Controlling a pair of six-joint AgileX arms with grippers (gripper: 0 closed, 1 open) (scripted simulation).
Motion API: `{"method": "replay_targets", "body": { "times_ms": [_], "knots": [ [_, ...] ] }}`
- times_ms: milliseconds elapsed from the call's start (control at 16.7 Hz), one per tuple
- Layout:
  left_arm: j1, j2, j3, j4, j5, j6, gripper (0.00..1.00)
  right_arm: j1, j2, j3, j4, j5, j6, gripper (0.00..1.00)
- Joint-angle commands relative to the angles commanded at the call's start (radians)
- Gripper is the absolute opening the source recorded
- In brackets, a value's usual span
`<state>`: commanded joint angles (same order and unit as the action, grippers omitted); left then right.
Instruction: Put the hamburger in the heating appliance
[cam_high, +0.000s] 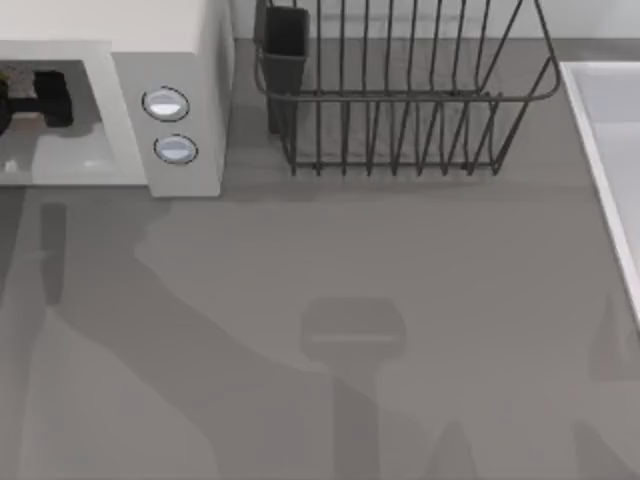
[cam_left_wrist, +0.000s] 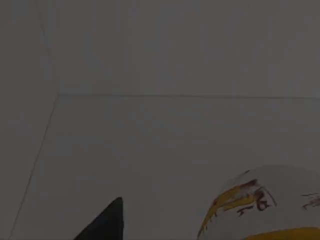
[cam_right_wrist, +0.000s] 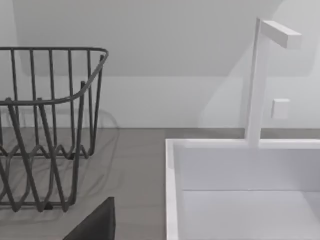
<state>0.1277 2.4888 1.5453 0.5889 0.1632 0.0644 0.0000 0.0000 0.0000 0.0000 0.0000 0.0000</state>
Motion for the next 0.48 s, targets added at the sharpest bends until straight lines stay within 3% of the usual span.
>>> {"method": "replay_targets", "body": {
  "times_ms": [180, 240, 480],
  "knots": [
    [0.0, 0.0, 0.0, 0.0, 0.0, 0.0, 1.0, 0.0, 0.0, 0.0, 0.0, 0.0, 0.0, 1.0],
    [0.026, -0.151, -0.242, 0.082, 0.015, 0.001, 1.0, 0.0, 0.0, 0.0, 0.0, 0.0, 0.0, 1.0],
    [0.04, -0.197, -0.309, 0.122, 0.026, 0.005, 1.0, 0.0, 0.0, 0.0, 0.0, 0.0, 0.0, 1.0]
  ]
}}
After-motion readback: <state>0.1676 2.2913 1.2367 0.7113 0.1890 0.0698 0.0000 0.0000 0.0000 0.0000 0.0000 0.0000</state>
